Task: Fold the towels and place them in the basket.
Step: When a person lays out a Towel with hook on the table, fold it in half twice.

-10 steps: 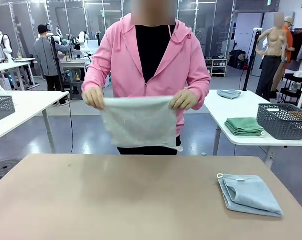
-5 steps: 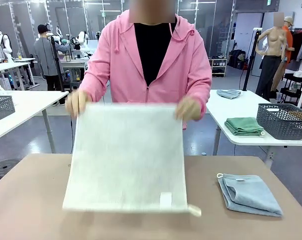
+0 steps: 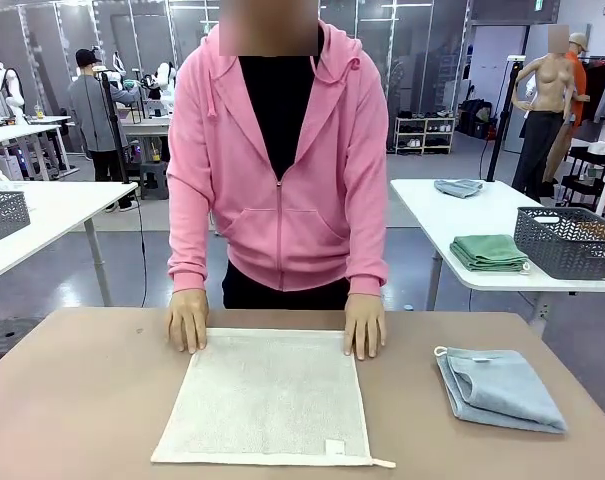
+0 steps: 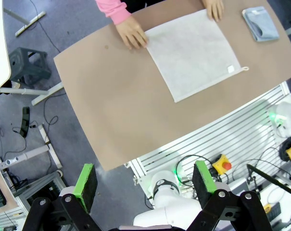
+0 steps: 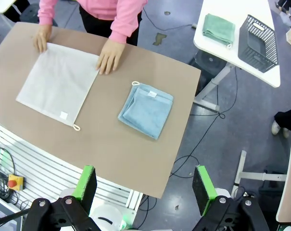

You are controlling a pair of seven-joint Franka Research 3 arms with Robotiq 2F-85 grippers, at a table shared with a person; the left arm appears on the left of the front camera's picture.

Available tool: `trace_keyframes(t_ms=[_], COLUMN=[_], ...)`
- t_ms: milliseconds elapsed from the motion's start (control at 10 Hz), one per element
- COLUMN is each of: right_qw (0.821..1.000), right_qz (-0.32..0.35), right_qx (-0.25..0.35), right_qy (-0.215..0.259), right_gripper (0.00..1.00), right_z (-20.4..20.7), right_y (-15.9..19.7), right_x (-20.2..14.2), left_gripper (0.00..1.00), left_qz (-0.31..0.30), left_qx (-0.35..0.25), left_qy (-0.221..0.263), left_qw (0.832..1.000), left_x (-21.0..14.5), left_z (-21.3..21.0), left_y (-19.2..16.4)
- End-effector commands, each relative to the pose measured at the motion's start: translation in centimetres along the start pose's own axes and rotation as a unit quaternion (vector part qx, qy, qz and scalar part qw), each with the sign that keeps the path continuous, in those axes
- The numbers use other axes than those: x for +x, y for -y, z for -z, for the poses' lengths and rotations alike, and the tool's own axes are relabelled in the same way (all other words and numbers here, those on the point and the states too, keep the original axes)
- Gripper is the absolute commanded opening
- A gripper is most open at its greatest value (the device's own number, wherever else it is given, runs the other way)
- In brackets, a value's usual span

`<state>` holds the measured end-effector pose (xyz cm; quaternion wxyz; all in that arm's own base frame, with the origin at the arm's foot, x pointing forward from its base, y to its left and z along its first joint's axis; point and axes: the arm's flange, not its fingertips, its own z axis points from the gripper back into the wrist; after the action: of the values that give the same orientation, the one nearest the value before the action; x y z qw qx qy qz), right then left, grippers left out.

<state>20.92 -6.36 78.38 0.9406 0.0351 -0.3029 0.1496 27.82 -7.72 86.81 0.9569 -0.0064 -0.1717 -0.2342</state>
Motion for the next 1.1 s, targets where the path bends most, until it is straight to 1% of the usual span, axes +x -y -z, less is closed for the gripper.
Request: trace_keyframes(t_ms=[0,1000], right_qw=[1.000,1.000], right_qz=[0.005,0.005], right_qx=[-0.004,-0.004], right_qy=[0.000,0.000], right_gripper=[1.00,1.00], right_z=[-0.12,-0.12], right_y=[0.05,0.05], right_x=[0.02,0.02], left_gripper=[1.00,1.00], left_qz=[0.005,0.005], left_qx=[0.000,0.000], left_qy=[-0.001,-0.001], left_qw=[1.000,1.000], left_x=[-0.44,-0.44], left_z=[-0.03,-0.03], left_y=[-0.02,-0.02])
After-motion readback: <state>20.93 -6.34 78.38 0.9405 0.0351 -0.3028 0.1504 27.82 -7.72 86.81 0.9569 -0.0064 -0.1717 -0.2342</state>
